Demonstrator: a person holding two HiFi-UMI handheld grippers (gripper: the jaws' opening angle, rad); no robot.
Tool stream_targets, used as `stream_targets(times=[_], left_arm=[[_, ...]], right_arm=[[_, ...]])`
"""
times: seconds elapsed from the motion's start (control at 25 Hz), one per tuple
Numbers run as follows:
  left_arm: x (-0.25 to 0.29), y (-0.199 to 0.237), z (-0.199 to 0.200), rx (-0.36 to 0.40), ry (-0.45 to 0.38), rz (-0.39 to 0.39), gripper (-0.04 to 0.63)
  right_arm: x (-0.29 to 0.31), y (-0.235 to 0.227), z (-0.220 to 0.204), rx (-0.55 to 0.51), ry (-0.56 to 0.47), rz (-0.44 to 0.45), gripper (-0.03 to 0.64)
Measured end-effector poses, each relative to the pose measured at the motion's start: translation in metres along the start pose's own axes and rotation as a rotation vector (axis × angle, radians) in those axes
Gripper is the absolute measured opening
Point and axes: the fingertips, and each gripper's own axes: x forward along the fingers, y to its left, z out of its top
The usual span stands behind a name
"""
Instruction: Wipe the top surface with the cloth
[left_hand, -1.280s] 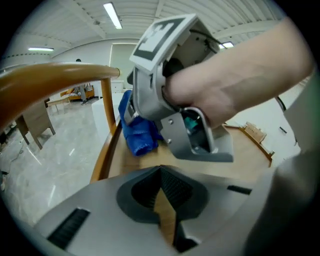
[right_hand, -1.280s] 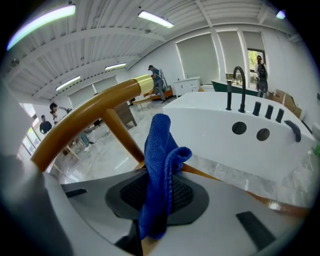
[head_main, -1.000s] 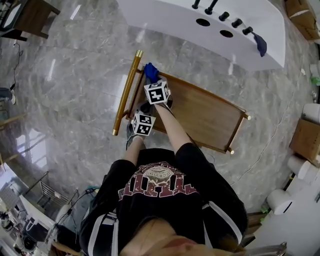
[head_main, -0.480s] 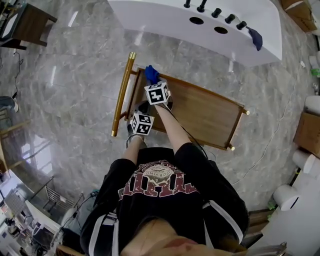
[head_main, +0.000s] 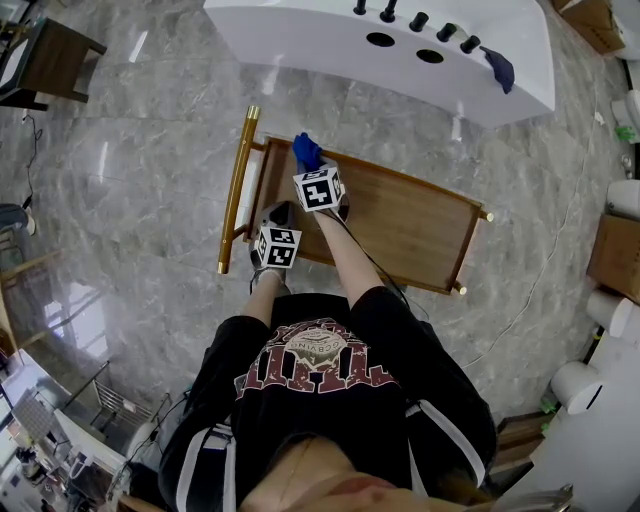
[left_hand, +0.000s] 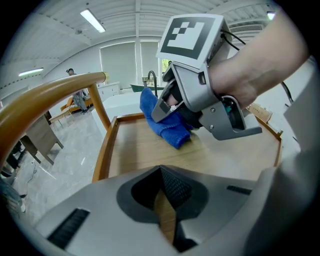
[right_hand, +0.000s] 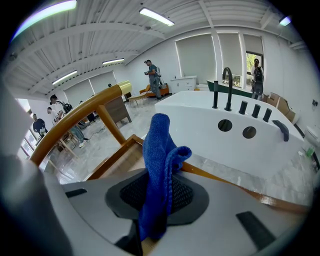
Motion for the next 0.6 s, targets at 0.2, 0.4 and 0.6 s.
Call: stream_targets(times=[0.2,0.4,0.6], left_arm=[[0.001,0.002,0.002,-0.057,0.016,0.009,0.046],[0.003,-0.016,0.006,-0.022,0.048,-0.032,0.046],[0.005,-0.079,0.03,0.104,-0.005,-0.162,0.046]], right_arm=[[-0.006,-0.009,-0.003,0.003,-0.005,-0.016,0.086],[-0.012,-0.017,-0.01,0.019,-0.007,-0.026,0.086],[-0.021,-0.03,-0.017,0.028,-0.009,-0.037,0.086]])
